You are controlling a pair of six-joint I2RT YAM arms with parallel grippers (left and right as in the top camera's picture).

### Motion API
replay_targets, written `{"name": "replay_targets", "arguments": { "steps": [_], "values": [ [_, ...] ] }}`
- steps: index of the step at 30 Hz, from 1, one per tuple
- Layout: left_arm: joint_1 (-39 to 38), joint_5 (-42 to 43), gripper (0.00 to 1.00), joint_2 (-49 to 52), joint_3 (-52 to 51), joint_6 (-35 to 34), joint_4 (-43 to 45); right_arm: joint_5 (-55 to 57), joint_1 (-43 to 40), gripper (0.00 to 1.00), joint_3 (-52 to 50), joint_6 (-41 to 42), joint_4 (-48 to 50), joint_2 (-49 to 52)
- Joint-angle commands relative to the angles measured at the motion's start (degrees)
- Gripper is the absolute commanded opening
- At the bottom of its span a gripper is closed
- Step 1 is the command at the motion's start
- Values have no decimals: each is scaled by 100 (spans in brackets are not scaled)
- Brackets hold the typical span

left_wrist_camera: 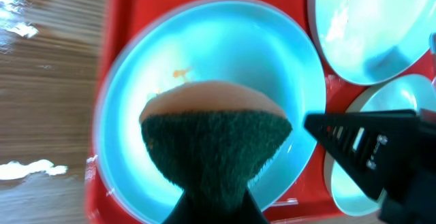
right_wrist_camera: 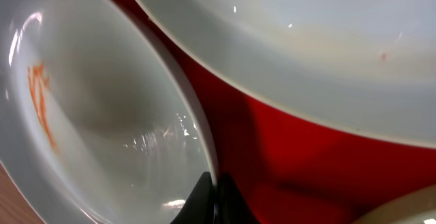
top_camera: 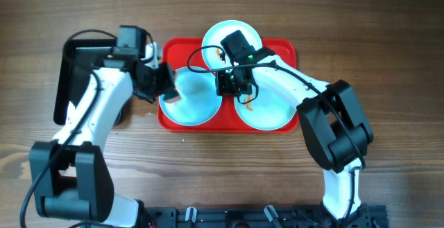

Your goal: Clean dirty plates on tray and stack at the side

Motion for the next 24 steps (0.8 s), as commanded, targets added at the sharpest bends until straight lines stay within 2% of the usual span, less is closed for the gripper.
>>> {"name": "replay_targets", "arguments": {
  "steps": [1,3,6,7,17,24],
  "values": [
    [-555,52,4,42,-481,-354,498,219,92,4,151,94,-164,101],
    [-973,13,4,42,-568,-358,960,273,184,4,151,61,-162,129],
    [-1370,-844,4,94,-570,-804,1176,317,225,4,151,101,-164,162],
    [-1412,-863,4,120,-570,-802,1191,319,225,4,151,98,-164,162],
    [-1412,-1388,4,975,-570,-802,1469,361,225,4,151,103,-188,162],
    [-1410,-2806,4,1093,-570,-756,1091,424,225,4,151,103,-236,162]
  ]
}}
